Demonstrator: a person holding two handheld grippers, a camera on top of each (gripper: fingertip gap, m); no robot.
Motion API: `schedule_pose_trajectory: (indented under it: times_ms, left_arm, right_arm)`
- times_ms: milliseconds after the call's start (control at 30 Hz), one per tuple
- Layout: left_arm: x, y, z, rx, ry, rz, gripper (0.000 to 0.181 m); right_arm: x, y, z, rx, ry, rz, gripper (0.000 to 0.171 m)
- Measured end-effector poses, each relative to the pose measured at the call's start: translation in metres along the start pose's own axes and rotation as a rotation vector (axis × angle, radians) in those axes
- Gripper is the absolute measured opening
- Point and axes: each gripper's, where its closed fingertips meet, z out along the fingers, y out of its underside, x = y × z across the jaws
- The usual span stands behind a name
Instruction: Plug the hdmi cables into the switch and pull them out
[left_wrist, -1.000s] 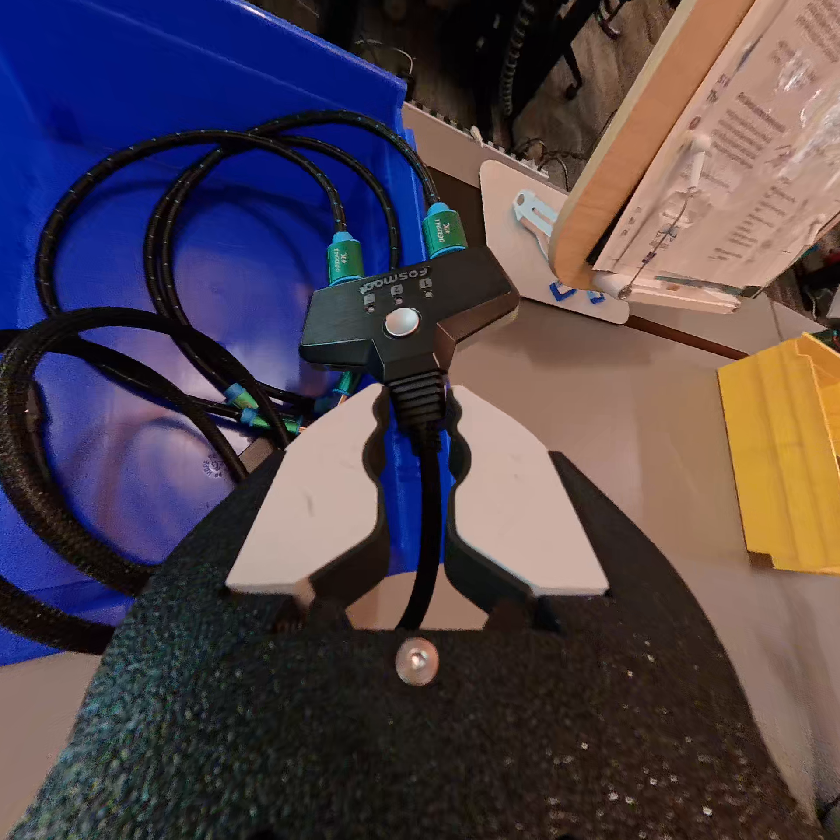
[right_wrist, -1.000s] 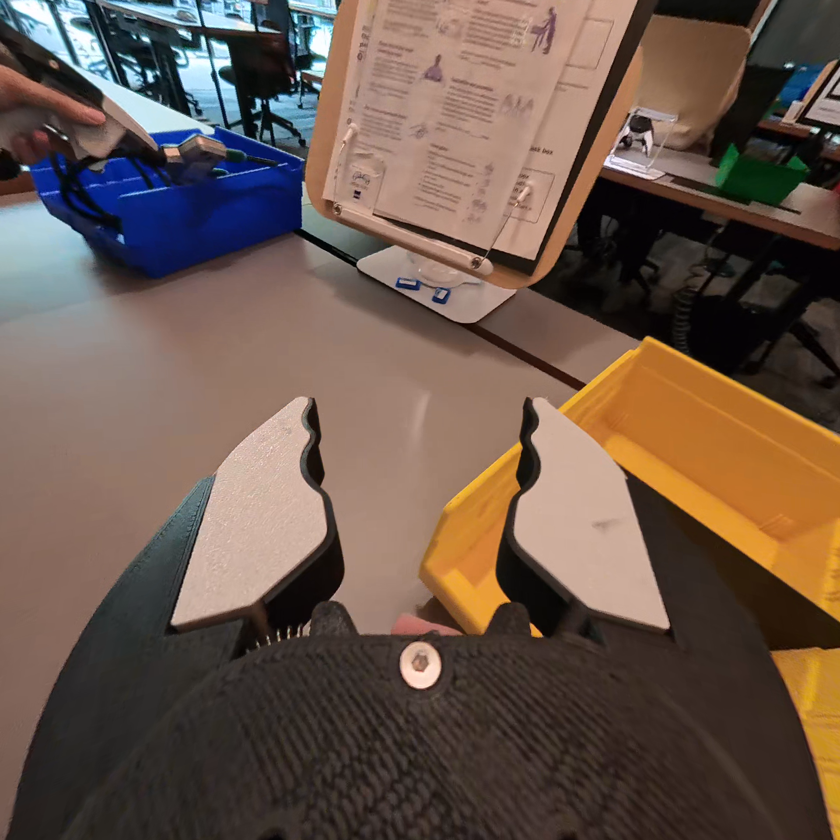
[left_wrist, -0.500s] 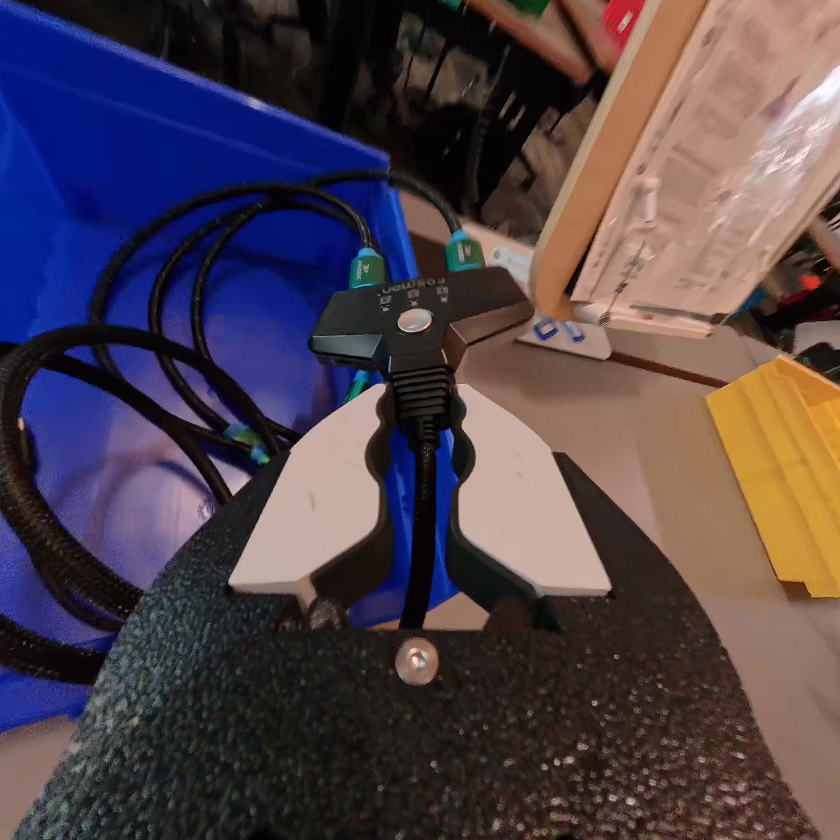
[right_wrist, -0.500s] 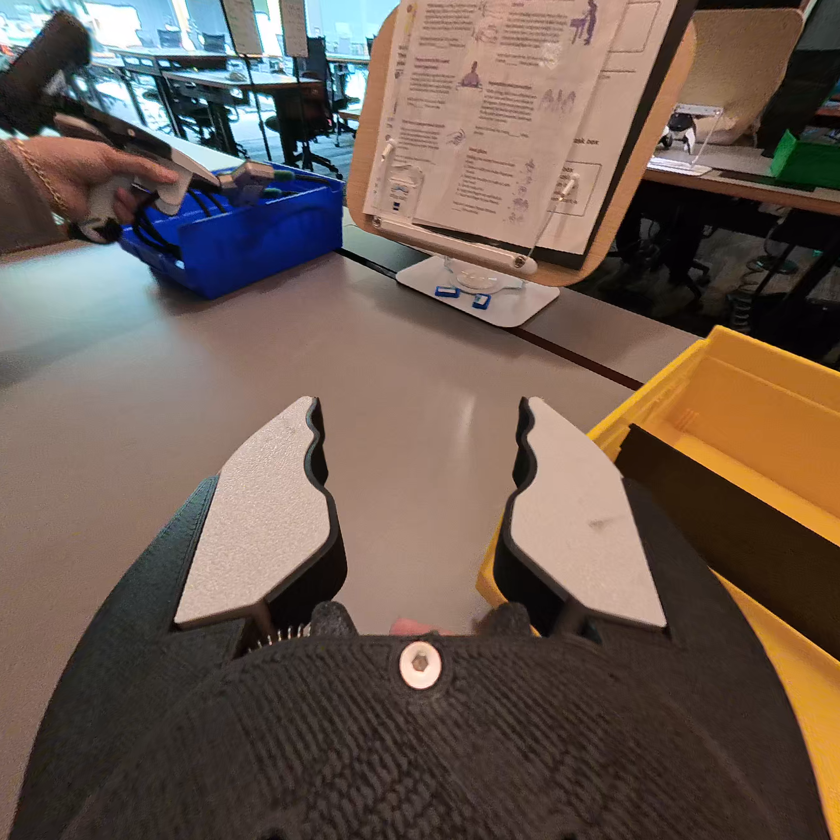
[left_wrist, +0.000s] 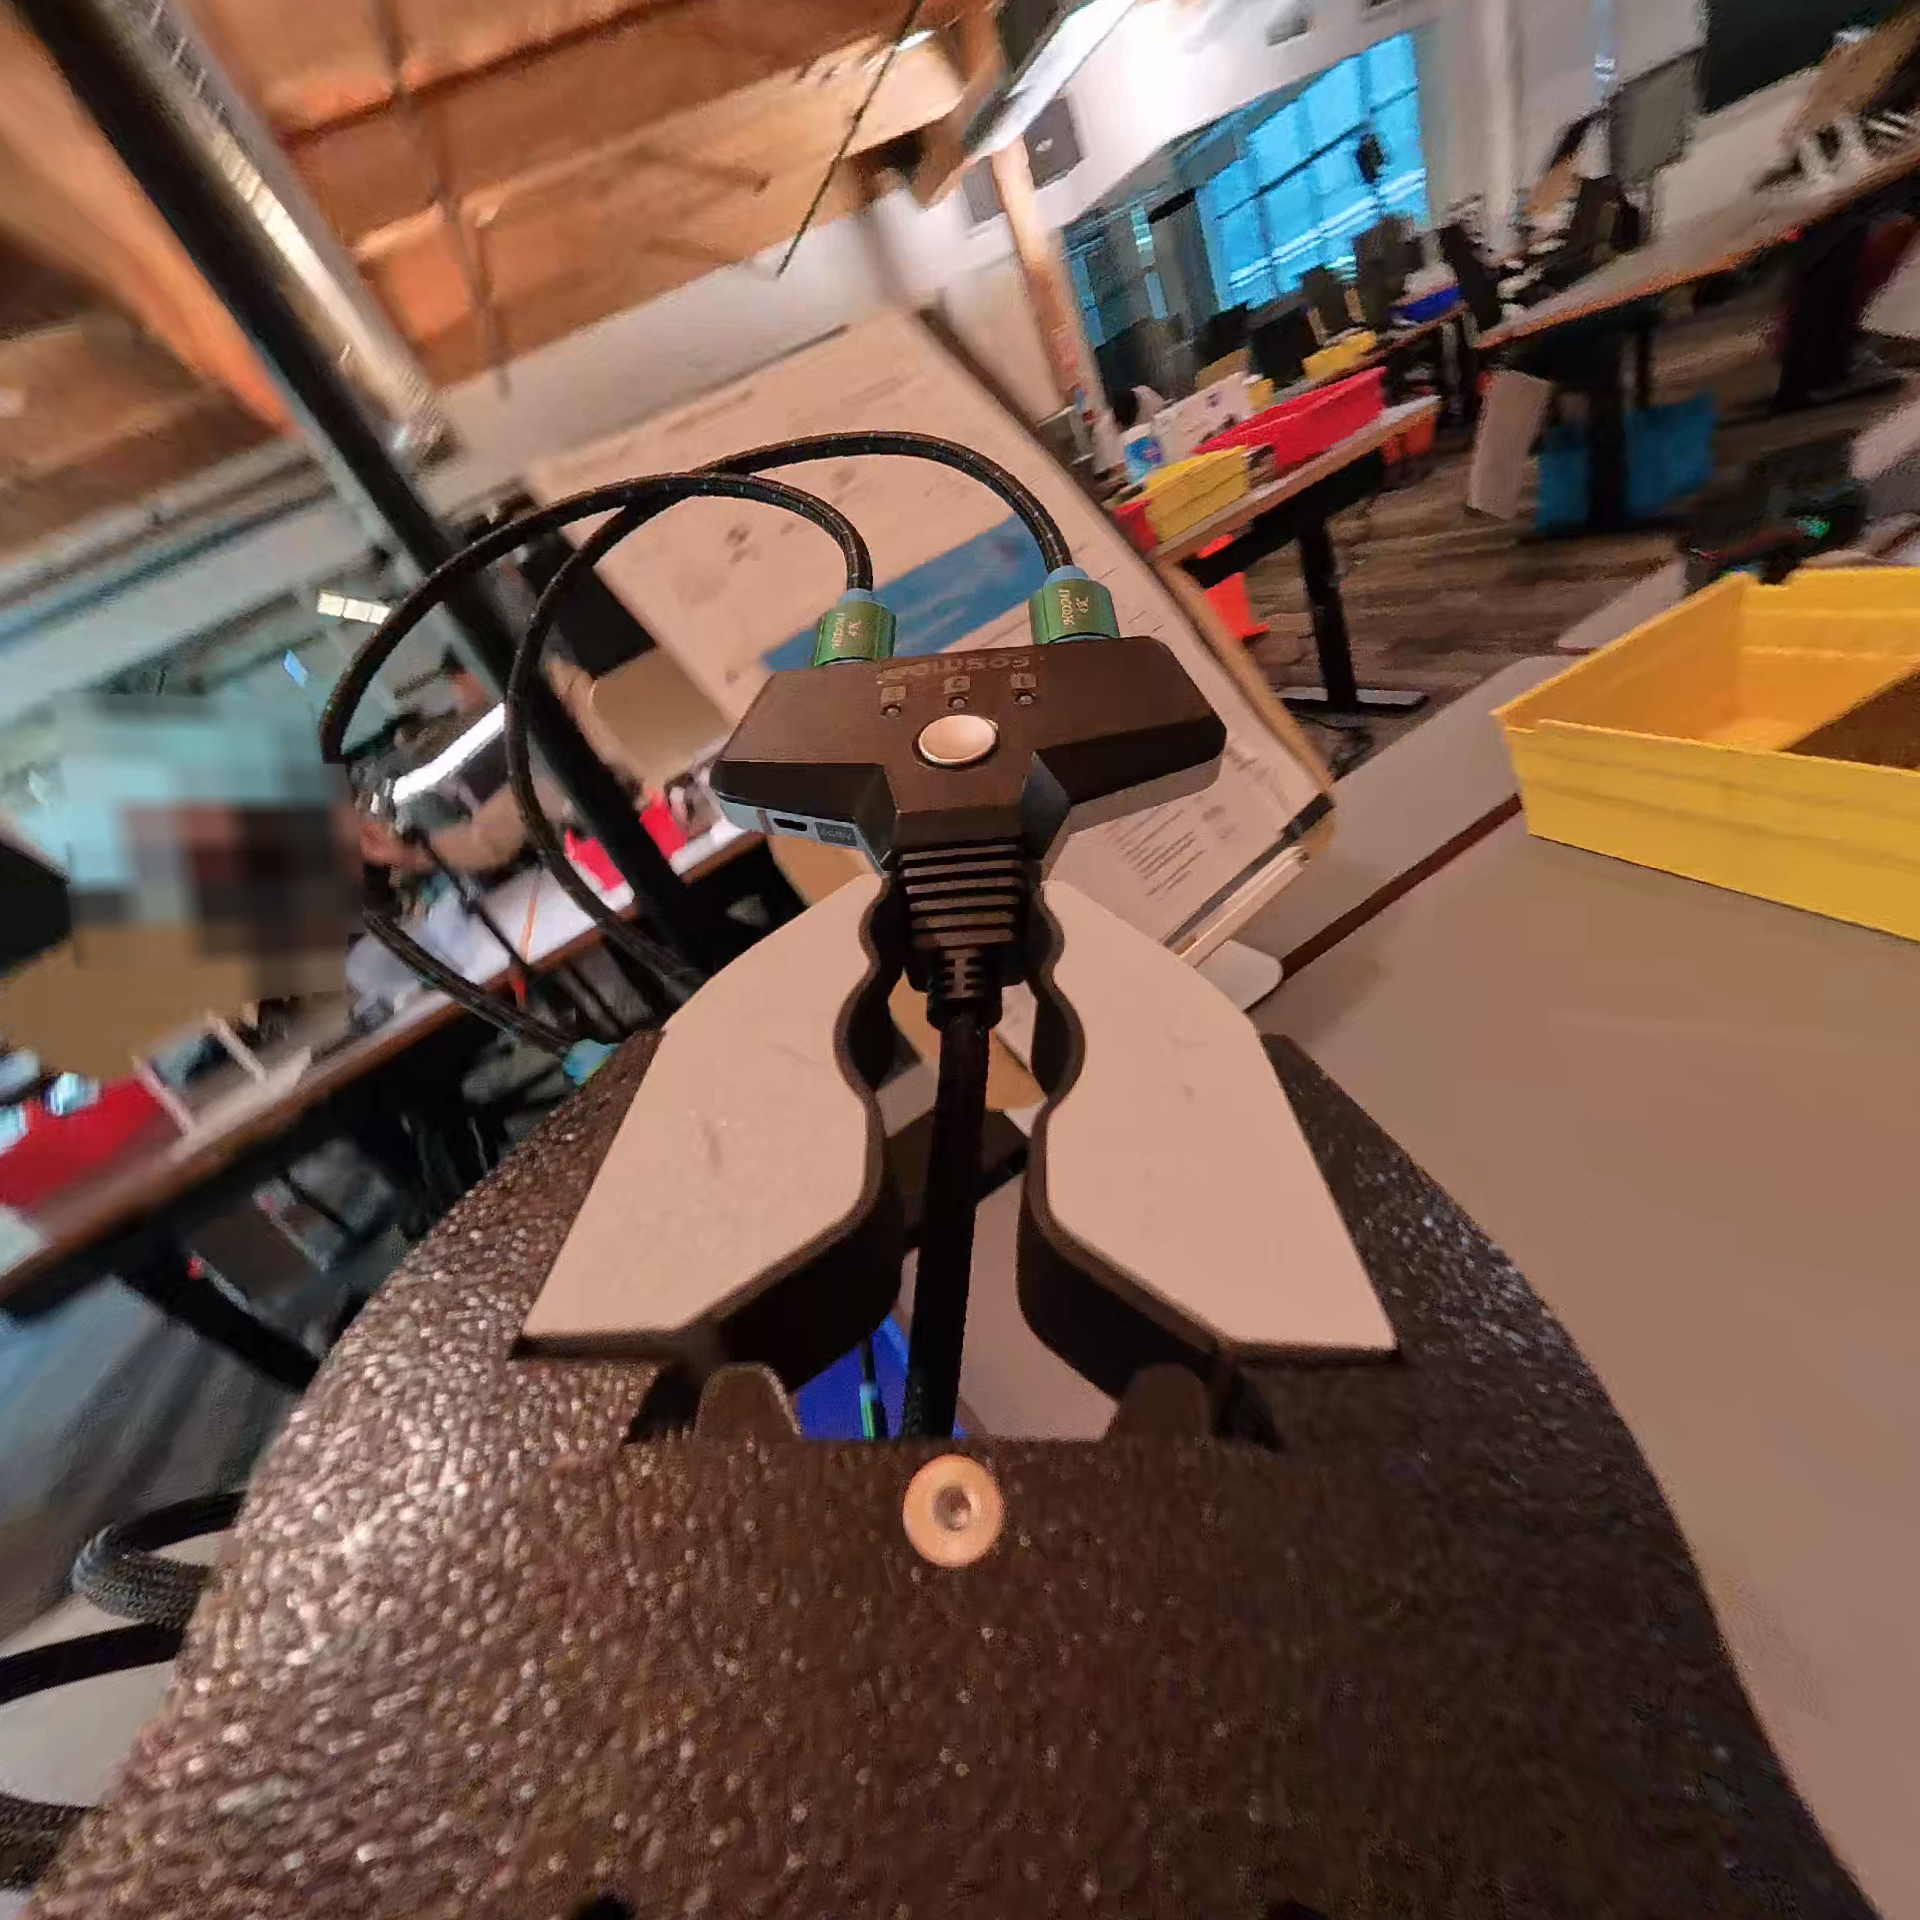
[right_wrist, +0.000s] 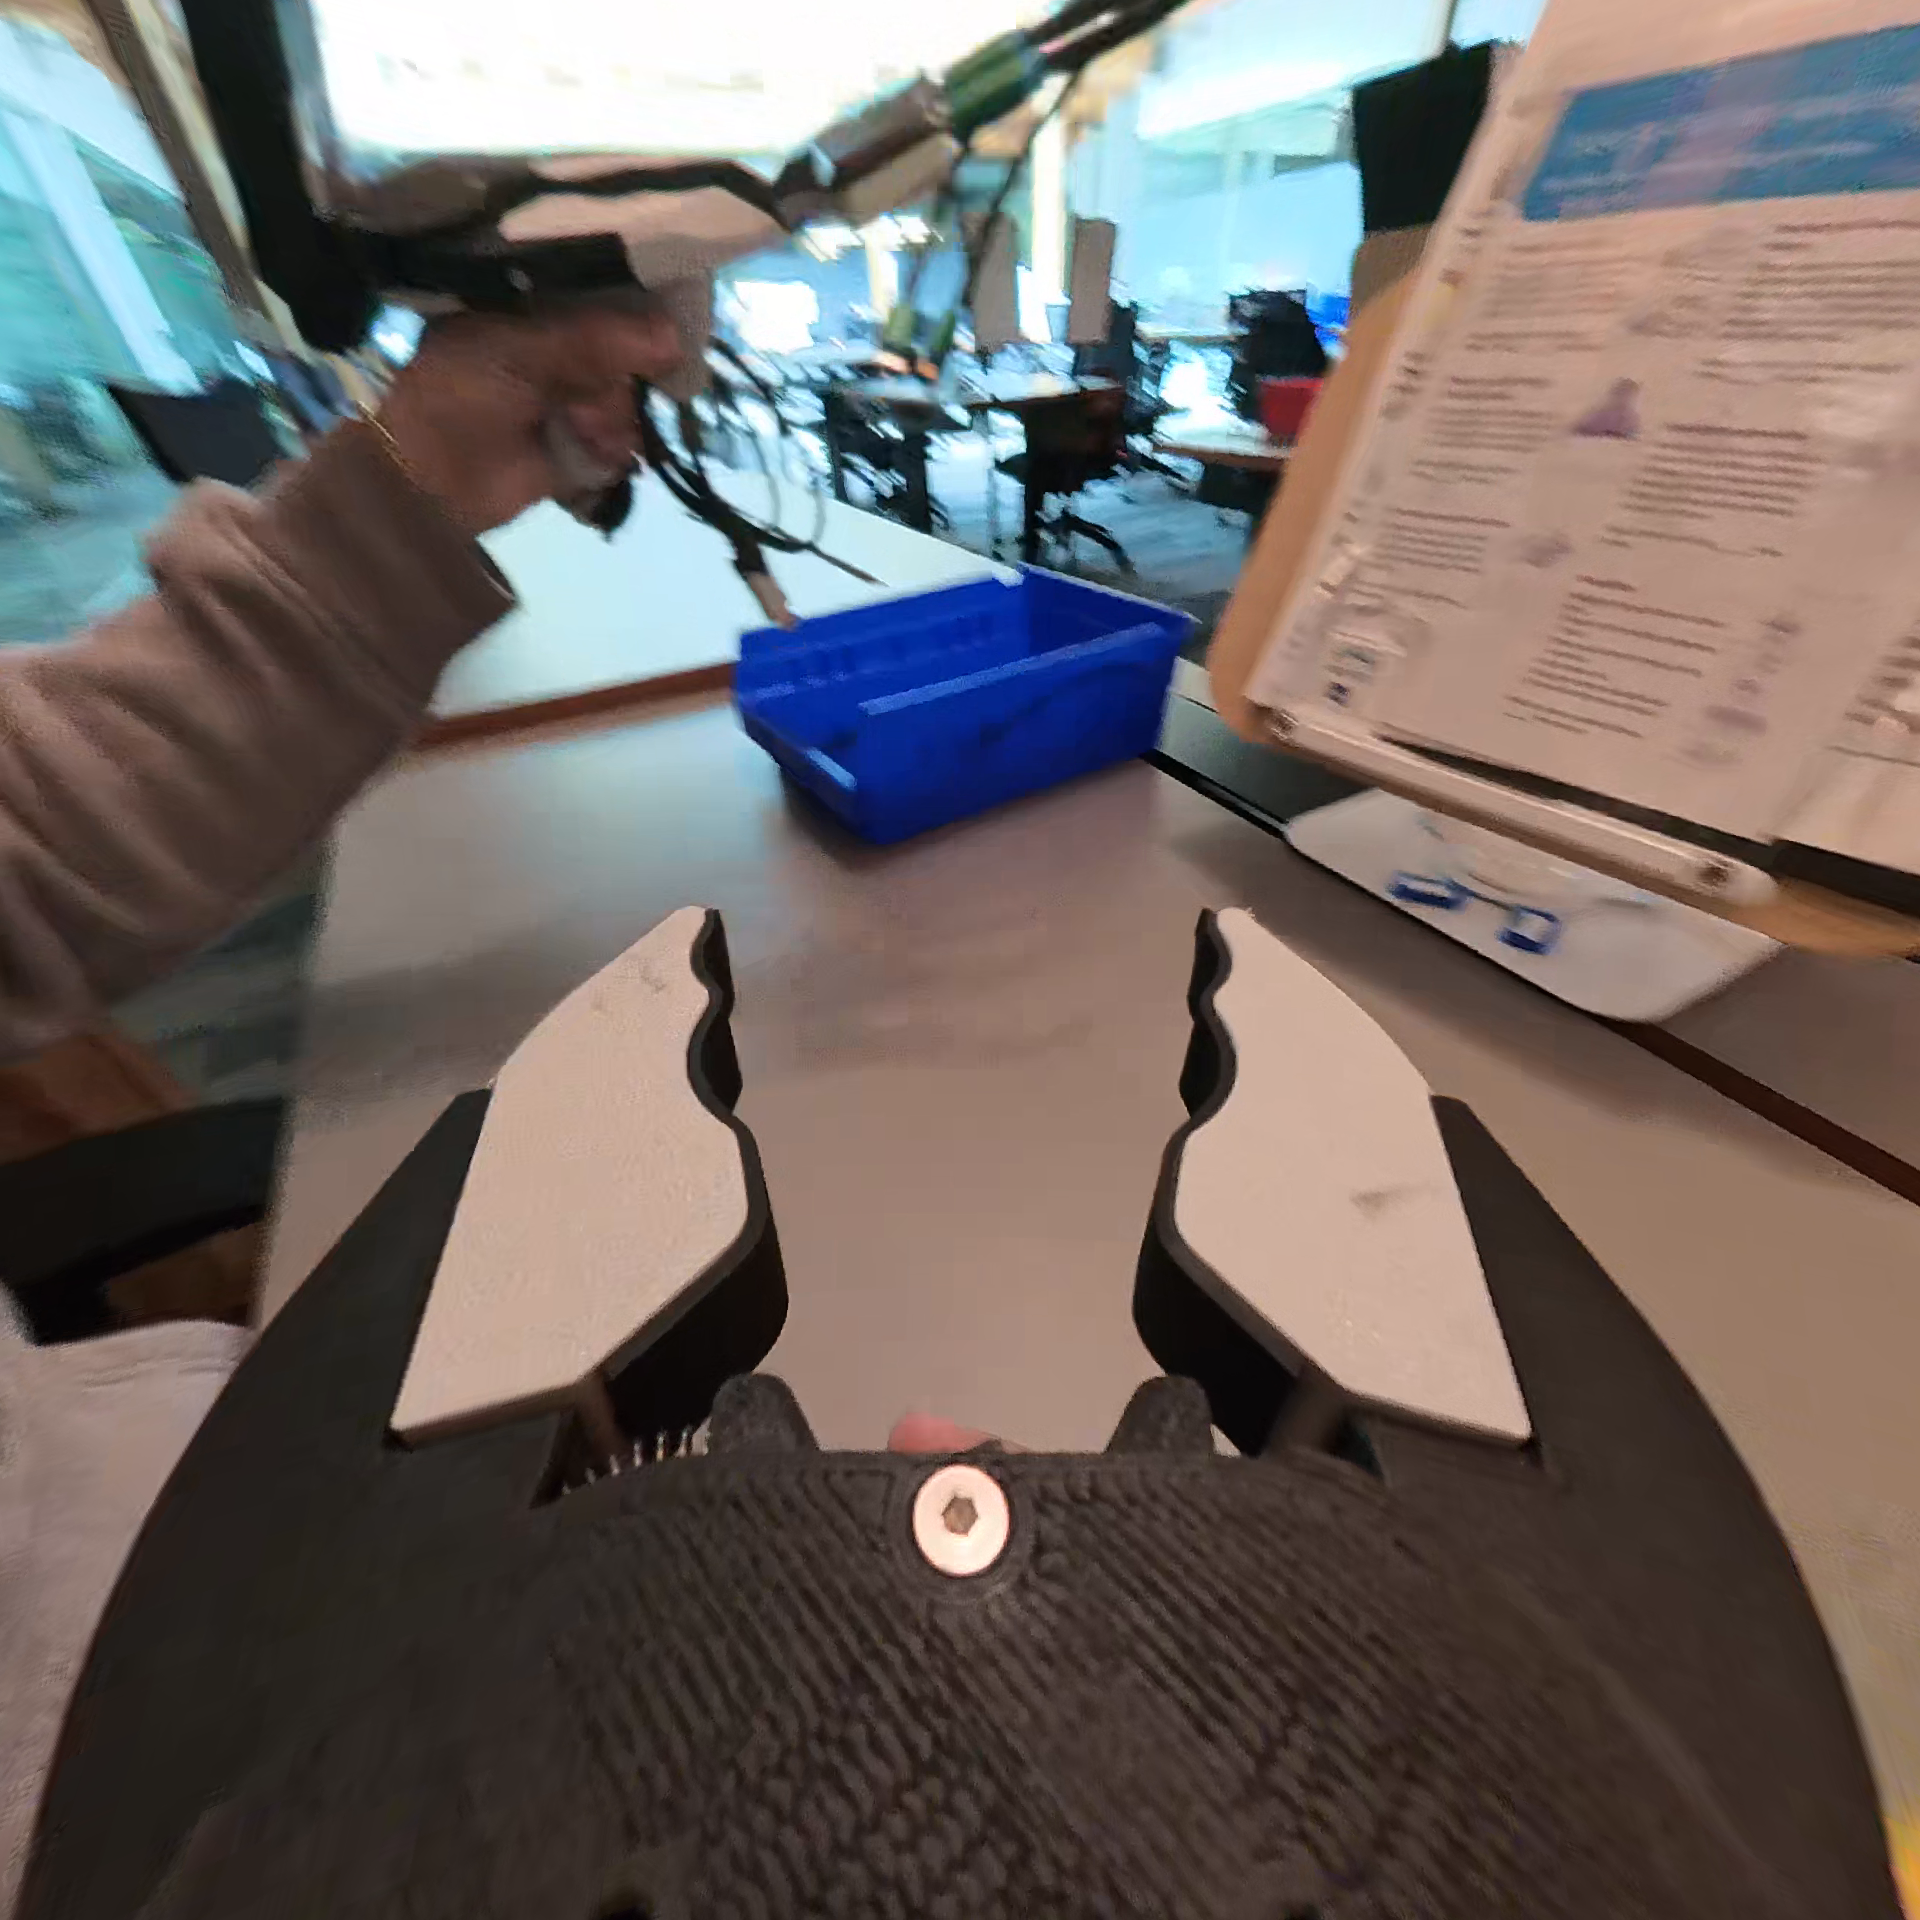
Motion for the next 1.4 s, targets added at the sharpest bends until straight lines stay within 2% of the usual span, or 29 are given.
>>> schedule_pose_trajectory:
  times_ms: [33, 133, 267, 433, 533, 567, 633, 667, 700, 867, 967, 1067, 1267, 1400]
  left_arm:
    - [0.012, -0.014, -0.002, 0.017, 0.036, 0.047, 0.022]
    - [0.052, -0.04, -0.005, 0.044, 0.178, 0.127, 0.023]
    - [0.105, -0.033, 0.007, 0.06, 0.347, 0.141, 0.022]
    - [0.181, 0.014, 0.013, 0.131, 0.616, 0.111, 0.022]
    - [0.223, 0.041, 0.012, 0.133, 0.75, 0.124, 0.022]
    - [0.235, 0.049, 0.012, 0.13, 0.787, 0.13, 0.022]
    - [0.256, 0.061, 0.01, 0.132, 0.85, 0.143, 0.023]
    - [0.263, 0.063, 0.01, 0.143, 0.866, 0.134, 0.023]
    - [0.267, 0.064, 0.01, 0.156, 0.868, 0.121, 0.023]
    - [0.274, 0.073, 0.01, 0.161, 0.892, 0.02, 0.022]
    - [0.268, 0.077, 0.013, 0.141, 0.843, -0.12, 0.022]
    - [0.259, 0.076, 0.011, 0.209, 0.776, -0.204, 0.026]
    - [0.251, 0.071, 0.001, 0.306, 0.75, -0.306, 0.023]
    - [0.249, 0.069, -0.008, 0.338, 0.778, -0.354, 0.02]
  right_arm:
    - [-0.01, -0.009, 0.005, 0.041, -0.047, 0.03, 0.085]
    - [-0.035, -0.041, 0.015, 0.197, -0.181, 0.187, 0.088]
    - [-0.044, -0.06, 0.019, 0.348, -0.308, 0.488, 0.087]
    - [-0.021, -0.024, 0.031, 0.356, -0.25, 0.779, 0.083]
    - [-0.025, 0.002, 0.031, 0.301, -0.264, 0.86, 0.077]
    - [-0.026, 0.01, 0.031, 0.282, -0.255, 0.878, 0.071]
    - [-0.021, 0.02, 0.029, 0.305, -0.234, 0.92, 0.045]
    - [-0.014, 0.025, 0.027, 0.334, -0.208, 0.969, 0.037]
    - [-0.009, 0.031, 0.025, 0.36, -0.202, 1.017, 0.025]
    - [-0.006, 0.045, 0.023, 0.42, -0.25, 1.139, 0.023]
    - [0.002, 0.048, 0.024, 0.518, -0.252, 1.289, 0.022]
    - [0.003, 0.052, 0.028, 0.547, -0.266, 1.389, 0.023]
    - [-0.003, 0.052, 0.037, 0.53, -0.272, 1.452, 0.023]
    - [-0.01, 0.048, 0.041, 0.498, -0.253, 1.394, 0.023]
